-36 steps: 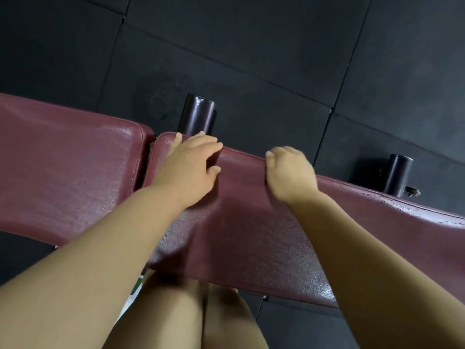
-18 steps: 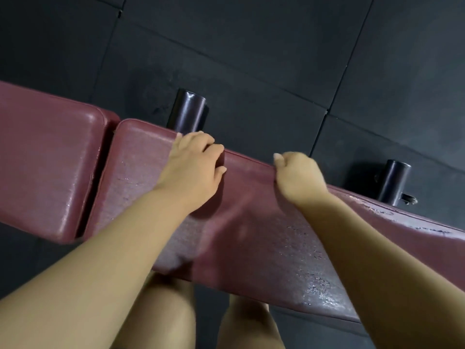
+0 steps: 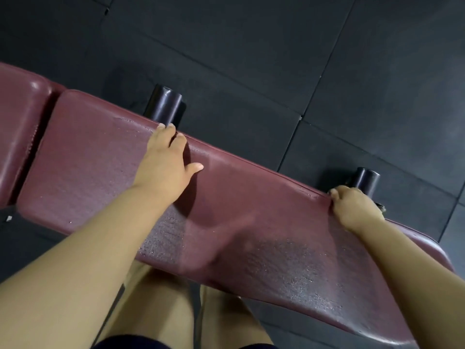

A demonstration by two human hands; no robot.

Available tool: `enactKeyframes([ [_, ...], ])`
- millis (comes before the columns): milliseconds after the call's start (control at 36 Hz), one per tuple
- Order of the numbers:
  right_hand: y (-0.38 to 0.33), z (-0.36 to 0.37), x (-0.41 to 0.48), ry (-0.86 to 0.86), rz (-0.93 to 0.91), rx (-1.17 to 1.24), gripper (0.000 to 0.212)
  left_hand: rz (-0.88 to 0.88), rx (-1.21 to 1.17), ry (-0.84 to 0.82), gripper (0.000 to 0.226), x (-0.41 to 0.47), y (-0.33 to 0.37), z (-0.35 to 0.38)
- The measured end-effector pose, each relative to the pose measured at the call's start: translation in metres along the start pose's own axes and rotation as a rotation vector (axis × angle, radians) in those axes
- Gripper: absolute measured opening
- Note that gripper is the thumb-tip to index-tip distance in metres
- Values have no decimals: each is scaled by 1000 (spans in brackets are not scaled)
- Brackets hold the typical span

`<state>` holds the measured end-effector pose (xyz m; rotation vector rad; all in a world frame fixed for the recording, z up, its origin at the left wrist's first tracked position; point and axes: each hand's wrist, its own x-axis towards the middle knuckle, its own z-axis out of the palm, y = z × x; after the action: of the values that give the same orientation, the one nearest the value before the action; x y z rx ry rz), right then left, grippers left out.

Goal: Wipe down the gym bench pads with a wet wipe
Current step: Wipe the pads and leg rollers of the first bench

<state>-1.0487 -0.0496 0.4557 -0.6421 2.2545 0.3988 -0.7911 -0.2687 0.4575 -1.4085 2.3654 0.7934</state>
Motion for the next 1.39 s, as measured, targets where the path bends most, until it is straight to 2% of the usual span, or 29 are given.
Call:
enactKeyframes([
  [111,-29,4,3,61,-25,36,20,-30,-30,9,72,-1,3,2],
  [222,-100,1,-1,71,-141,247,34,-48,-16,3,72,-2,7,2],
  [278,-135,-1,-5,67,-238,298,38,-48,-11,8,66,-2,11,0],
  [361,-156,1,-2,50,-360,291,28,30,-3,-4,53,-2,16,0],
  [472,-127,4,1,38,-372,245,27,232,-26,-24,53,-6,31,9],
  [583,-58,2,3,64,-163,158,35,449,93,-61,57,-6,47,23],
  [694,3,-3,-1,66,37,103,33,470,134,-31,44,-2,47,29],
  [806,-6,-4,0,91,102,135,31,491,146,-1,40,2,46,30],
  [861,-33,-1,2,105,46,180,29,490,147,4,36,3,50,29],
  [1000,-107,4,2,108,-256,292,36,482,149,52,26,5,56,31],
  [1083,-98,4,8,78,-370,320,28,490,179,91,24,7,57,34],
  [1139,-71,4,13,77,-368,236,21,475,205,101,23,8,61,33],
  [1278,25,2,16,83,-114,-54,35,392,237,6,30,8,83,33],
  [1389,91,-1,18,76,110,-36,39,462,189,-52,30,1,110,48],
])
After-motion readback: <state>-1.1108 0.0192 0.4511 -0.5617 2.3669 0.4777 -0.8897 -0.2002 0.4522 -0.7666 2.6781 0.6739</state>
